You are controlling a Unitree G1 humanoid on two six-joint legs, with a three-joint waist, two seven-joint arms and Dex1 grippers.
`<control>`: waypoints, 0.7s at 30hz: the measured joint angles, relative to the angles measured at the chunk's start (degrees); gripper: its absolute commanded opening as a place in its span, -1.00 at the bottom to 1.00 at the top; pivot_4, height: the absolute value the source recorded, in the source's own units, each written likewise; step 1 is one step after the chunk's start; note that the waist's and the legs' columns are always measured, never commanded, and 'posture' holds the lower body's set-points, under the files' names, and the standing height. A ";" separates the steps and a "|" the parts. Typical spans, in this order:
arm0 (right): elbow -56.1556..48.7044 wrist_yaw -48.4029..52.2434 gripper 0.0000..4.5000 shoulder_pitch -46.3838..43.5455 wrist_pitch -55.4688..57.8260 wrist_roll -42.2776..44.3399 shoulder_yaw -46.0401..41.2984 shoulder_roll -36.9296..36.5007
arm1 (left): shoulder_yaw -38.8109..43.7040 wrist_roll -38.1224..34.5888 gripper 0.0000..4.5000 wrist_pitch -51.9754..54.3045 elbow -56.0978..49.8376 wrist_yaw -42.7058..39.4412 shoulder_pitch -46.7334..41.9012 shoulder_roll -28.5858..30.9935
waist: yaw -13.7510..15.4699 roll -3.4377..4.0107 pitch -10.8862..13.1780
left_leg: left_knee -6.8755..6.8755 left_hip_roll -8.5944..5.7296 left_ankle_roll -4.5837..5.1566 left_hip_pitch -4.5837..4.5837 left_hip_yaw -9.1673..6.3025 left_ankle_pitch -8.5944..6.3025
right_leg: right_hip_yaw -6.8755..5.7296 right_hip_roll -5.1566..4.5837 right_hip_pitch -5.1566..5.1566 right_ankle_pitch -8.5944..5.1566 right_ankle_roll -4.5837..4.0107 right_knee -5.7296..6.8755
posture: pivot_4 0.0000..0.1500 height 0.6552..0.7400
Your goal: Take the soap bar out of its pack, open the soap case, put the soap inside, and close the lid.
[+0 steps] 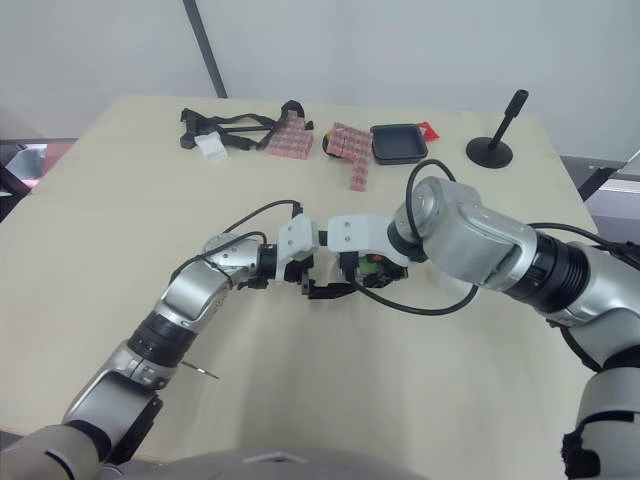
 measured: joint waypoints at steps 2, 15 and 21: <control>0.00 0.01 -0.07 0.00 -0.02 -0.06 -0.01 0.00 | 0.00 0.02 0.46 -0.10 0.00 -0.01 0.00 -0.04 | 0.00 0.00 0.00 | 0.00 0.02 0.00 0.00 0.00 0.00 | 0.00 0.00 0.00 0.00 0.00 0.00 | 1.00 1.00; 0.15 1.12 -0.07 0.08 -0.42 -1.45 -0.37 0.08 | -0.53 0.68 -0.16 -1.43 0.01 -1.46 -0.02 0.12 | -0.01 0.00 0.00 | 0.02 0.09 0.01 0.01 0.00 0.00 | 0.03 0.00 -0.01 0.00 0.00 0.05 | 1.00 1.00; 0.15 1.14 -0.07 0.12 -0.42 -1.50 -0.42 0.33 | -0.52 0.70 -0.16 -1.85 0.01 -1.79 0.00 0.49 | 0.00 0.00 0.00 | 0.02 0.11 0.01 0.01 0.00 0.00 | 0.03 0.00 -0.02 0.00 0.00 0.06 | 1.00 1.00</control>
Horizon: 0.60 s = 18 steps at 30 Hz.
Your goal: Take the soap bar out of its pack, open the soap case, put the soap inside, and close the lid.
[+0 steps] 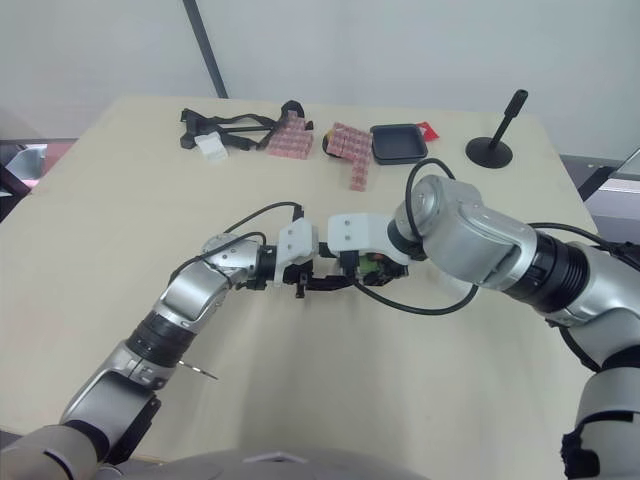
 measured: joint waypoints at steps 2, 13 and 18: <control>0.00 0.01 -0.07 0.09 0.00 -0.01 -0.14 0.04 | 0.00 0.00 -0.16 -0.17 0.00 -0.03 0.01 0.06 | 0.00 0.00 0.00 | 0.00 0.00 0.00 0.00 0.00 0.00 | 0.00 0.00 0.00 0.00 0.00 0.01 | 1.00 1.00; 0.01 -0.01 0.98 2.08 1.74 0.68 -3.65 1.46 | 0.03 -0.10 -0.16 -0.95 0.22 -0.44 1.50 0.56 | 0.02 0.00 0.00 | 0.01 0.00 0.00 0.00 0.00 0.00 | 0.02 0.00 0.00 0.00 0.00 0.01 | 1.00 1.00; -0.74 -0.27 0.98 7.80 1.81 3.13 -8.92 1.54 | 0.36 -0.85 -0.16 -3.11 0.14 -2.24 3.33 1.04 | 0.11 -0.01 0.00 | 0.01 0.02 0.01 -0.01 0.00 -0.01 | 0.03 0.00 0.00 0.00 0.00 0.00 | 1.00 1.00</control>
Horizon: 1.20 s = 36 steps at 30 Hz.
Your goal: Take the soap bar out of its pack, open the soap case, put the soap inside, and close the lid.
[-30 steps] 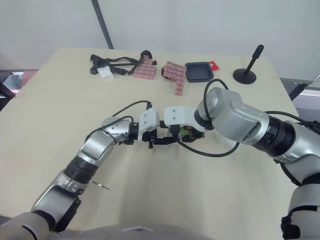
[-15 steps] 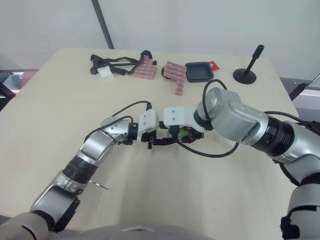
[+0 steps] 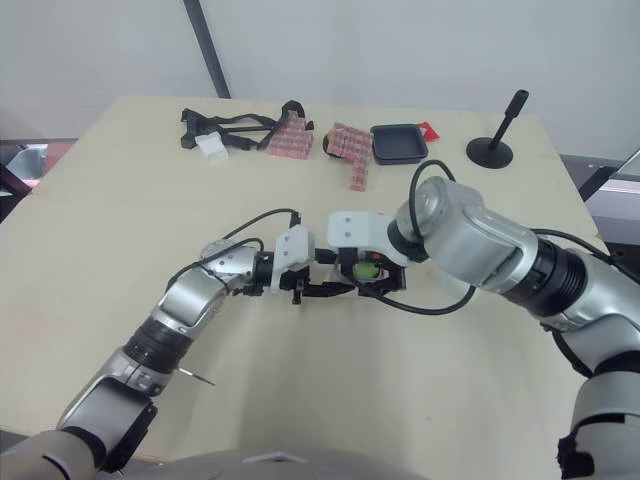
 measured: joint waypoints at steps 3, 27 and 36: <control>-1.49 -1.01 0.98 9.85 -0.08 5.14 -9.57 0.60 | 2.00 -2.22 -0.16 -2.57 0.01 -2.38 2.94 1.19 | 0.16 0.01 0.00 | 0.00 0.00 0.00 -0.04 0.01 -0.01 | 0.02 0.00 -0.04 0.00 0.00 -0.02 | 1.00 1.00; 6.86 -7.76 0.98 53.73 -51.88 9.80 -39.52 18.60 | 6.94 -6.71 -0.16 -17.40 8.82 -13.00 7.24 1.16 | -0.99 -0.01 -0.03 | 0.05 0.01 0.42 0.01 0.06 -0.06 | 0.03 -0.08 -0.14 -0.02 -0.04 -0.05 | 1.00 1.00; 5.16 -11.58 0.98 67.05 -57.37 11.91 -56.50 15.62 | 7.16 -5.90 -0.16 -19.53 10.32 -12.13 7.43 0.94 | -0.21 -0.01 -0.03 | -0.01 -0.11 0.56 -0.07 0.06 -0.14 | -0.02 -0.25 -0.14 -0.02 -0.03 -0.24 | 1.00 1.00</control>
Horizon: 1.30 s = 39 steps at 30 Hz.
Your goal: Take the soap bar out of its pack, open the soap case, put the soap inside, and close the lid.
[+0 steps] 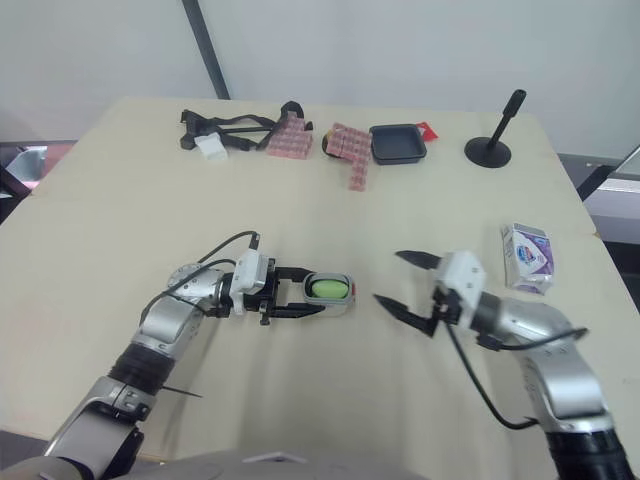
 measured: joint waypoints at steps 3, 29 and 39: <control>1.72 -0.49 0.98 8.44 -3.43 0.81 -6.93 0.98 | 0.01 0.41 -0.16 -0.46 0.03 0.99 0.04 -0.18 | 0.01 -0.01 -0.01 | -0.02 -0.03 0.10 -0.01 -0.01 -0.06 | -0.05 -0.06 0.01 0.00 0.00 -0.09 | 1.00 1.00; 14.53 2.81 0.98 16.25 0.24 -0.92 -16.00 -17.39 | -0.19 -0.02 -0.16 4.48 -1.88 -0.94 -0.18 1.15 | -2.41 0.14 -0.09 | -0.04 -0.28 0.51 0.13 -0.06 0.00 | -0.17 -0.39 0.28 -0.01 -0.02 -0.20 | 1.00 1.00; 5.15 5.29 0.98 -6.50 35.00 3.03 -2.03 -40.46 | -1.35 1.37 -0.16 1.61 -1.76 -1.61 -0.67 0.63 | -2.08 0.21 -0.11 | -0.04 -0.28 0.62 0.11 -0.13 -0.01 | -0.25 -0.40 0.26 -0.02 -0.03 -0.29 | 1.00 1.00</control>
